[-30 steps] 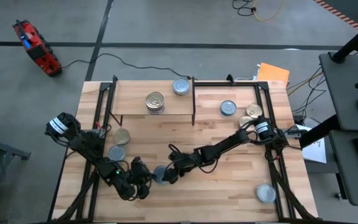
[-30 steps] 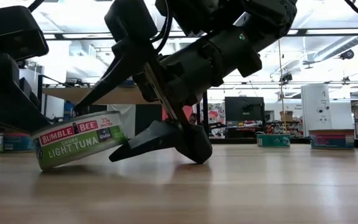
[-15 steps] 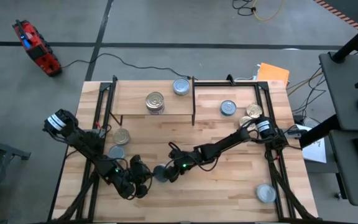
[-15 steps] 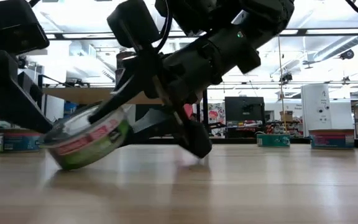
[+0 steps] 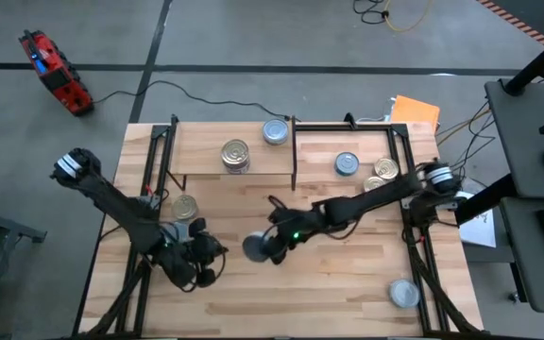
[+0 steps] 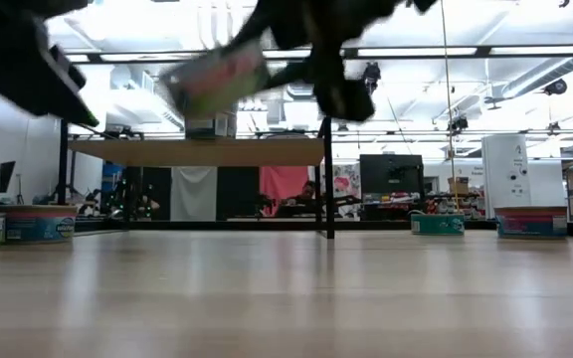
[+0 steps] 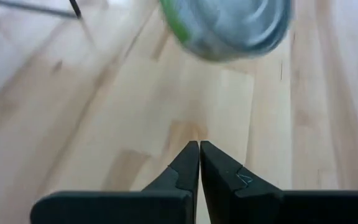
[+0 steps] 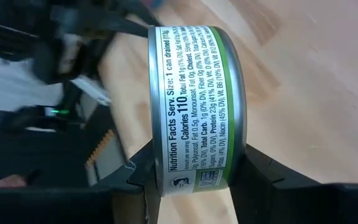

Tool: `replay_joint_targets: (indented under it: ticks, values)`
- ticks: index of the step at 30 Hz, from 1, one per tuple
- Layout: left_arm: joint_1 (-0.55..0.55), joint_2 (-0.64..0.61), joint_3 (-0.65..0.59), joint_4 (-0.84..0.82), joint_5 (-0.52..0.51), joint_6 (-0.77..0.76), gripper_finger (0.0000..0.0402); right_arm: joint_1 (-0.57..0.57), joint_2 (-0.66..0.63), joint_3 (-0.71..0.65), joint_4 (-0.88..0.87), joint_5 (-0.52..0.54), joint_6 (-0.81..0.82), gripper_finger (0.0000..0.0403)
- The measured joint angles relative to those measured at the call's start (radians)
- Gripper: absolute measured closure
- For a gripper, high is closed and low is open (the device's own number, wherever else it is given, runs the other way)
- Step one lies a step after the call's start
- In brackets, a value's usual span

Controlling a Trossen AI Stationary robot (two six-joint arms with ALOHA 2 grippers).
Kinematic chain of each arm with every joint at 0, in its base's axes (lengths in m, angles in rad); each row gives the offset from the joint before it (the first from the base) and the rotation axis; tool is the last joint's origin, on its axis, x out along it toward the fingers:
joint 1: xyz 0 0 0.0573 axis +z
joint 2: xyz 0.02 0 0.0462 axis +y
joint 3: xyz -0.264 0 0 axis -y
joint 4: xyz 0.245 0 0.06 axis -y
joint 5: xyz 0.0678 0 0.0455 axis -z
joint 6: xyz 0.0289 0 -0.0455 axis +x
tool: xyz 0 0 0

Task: Stack canned seafood by type on shelf
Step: Stack the green tuna can on top of the green tuna can on the shelf

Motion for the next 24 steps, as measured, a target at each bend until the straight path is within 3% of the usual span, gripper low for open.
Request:
replay_joint_targets:
  ticks: [5, 10, 16, 24]
  values:
    - [0.057, -0.111, 0.008, 0.015, 0.001, 0.104, 0.0401, -0.072, -0.170, 0.001, -0.133, 0.030, -0.029, 0.0271]
    - [0.129, -0.190, 0.040, 0.030, 0.000, 0.190, 0.0401, -0.222, -0.305, 0.002, -0.278, 0.033, -0.087, 0.0271]
    - [0.213, -0.227, 0.097, 0.026, 0.000, 0.241, 0.0401, -0.468, -0.371, 0.002, -0.280, -0.119, -0.138, 0.0271]
    - [0.255, -0.225, 0.191, -0.024, -0.062, 0.275, 0.0401, -0.742, -0.325, 0.002, -0.179, -0.353, -0.136, 0.0271]
